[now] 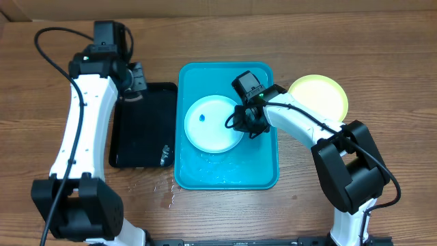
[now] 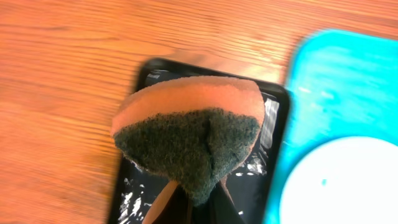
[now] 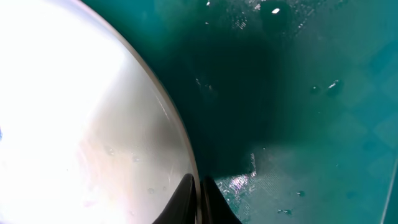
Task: Clean dirty plates on tray and stack at the side
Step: 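Scrub the light blue plate with the sponge in the left gripper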
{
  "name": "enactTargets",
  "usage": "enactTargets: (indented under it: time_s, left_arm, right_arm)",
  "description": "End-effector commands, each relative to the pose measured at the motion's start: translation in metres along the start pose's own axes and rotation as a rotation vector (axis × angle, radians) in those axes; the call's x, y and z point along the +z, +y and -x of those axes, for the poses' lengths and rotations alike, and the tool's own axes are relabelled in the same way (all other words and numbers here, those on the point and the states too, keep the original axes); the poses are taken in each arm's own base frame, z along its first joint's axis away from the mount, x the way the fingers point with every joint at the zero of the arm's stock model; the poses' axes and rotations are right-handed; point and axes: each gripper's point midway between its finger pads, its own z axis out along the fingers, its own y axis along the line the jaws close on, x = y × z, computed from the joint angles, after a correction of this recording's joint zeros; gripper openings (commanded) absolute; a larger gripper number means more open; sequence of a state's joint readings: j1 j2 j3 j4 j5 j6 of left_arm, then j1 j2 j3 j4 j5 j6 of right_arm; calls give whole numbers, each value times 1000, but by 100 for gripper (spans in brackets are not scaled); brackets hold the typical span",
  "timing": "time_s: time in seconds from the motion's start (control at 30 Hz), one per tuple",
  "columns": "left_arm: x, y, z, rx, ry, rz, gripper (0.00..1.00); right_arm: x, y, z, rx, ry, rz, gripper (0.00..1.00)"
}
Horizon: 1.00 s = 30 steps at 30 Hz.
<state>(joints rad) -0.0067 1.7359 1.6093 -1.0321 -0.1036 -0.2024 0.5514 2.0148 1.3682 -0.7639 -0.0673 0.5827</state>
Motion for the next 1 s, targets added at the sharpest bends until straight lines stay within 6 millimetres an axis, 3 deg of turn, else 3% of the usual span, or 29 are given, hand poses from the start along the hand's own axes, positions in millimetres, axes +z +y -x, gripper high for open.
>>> enactTargets:
  time_s: [0.0,0.27,0.5,0.6,0.8,0.97]
  left_arm:
    - [3,-55,-25,89,74,-190,4]
    - [49,-115,-91,214,171,-266,4]
    - [84,-149,-115,291,173,-292,4]
    - [103,-146,-122,310,190,-232,4]
    - [120,-141,-125,306,203,-184,4]
    - [138,-146,-148,305,294,-215,4]
  right_arm:
    - [0,2,-1,-10,-1,9,4]
    - [0,4,1,-11,-11,16,4]
    - [0,4,0,-11,-9,15,4]
    - [0,3,-1,-11,-4,11,4]
    - [0,2,-2,-11,0,8,4]
    - [0,2,-2,-11,-1,8,4]
